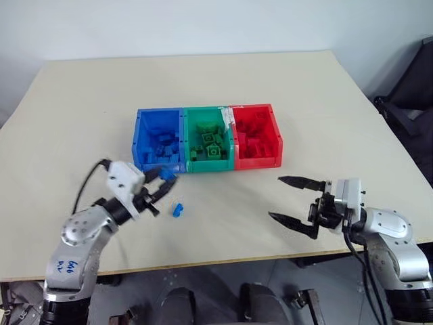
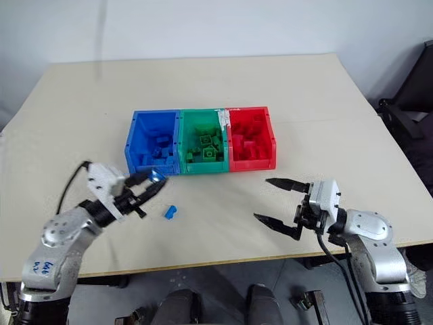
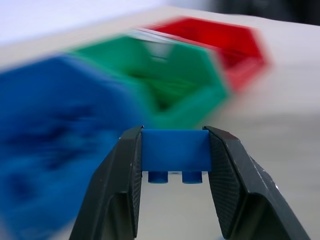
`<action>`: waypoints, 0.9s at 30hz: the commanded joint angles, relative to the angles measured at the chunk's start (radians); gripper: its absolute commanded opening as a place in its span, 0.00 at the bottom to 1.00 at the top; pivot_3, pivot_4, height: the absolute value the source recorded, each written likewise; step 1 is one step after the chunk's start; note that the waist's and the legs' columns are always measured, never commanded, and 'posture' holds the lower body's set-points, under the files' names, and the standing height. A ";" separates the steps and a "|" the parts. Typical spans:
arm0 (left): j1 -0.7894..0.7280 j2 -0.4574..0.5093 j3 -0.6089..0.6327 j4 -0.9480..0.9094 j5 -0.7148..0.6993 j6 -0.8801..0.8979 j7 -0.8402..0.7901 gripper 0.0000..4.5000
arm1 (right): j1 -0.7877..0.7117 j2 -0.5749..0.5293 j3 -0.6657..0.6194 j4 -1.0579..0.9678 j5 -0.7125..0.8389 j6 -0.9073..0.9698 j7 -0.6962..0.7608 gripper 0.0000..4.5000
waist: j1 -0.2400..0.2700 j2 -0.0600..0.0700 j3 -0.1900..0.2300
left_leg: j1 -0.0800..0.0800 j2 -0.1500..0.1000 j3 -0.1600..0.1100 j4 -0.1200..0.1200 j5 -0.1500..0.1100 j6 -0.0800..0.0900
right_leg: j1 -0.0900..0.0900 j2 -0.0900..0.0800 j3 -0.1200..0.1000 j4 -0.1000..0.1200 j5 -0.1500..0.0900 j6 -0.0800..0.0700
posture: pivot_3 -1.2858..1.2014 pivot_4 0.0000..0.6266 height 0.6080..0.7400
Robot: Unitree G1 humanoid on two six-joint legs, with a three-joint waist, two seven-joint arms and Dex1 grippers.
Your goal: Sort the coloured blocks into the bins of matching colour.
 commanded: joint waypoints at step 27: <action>0.164 0.253 0.313 0.226 -0.125 -0.193 -0.385 0.99 | -0.088 -0.061 0.039 0.103 -0.038 -0.060 0.146 1.00 | -0.034 -0.001 0.000 | -0.001 0.001 0.004 -0.005 0.000 0.000 | -0.003 0.000 0.000 0.000 0.000 0.001 | 0.52 0.24 1.00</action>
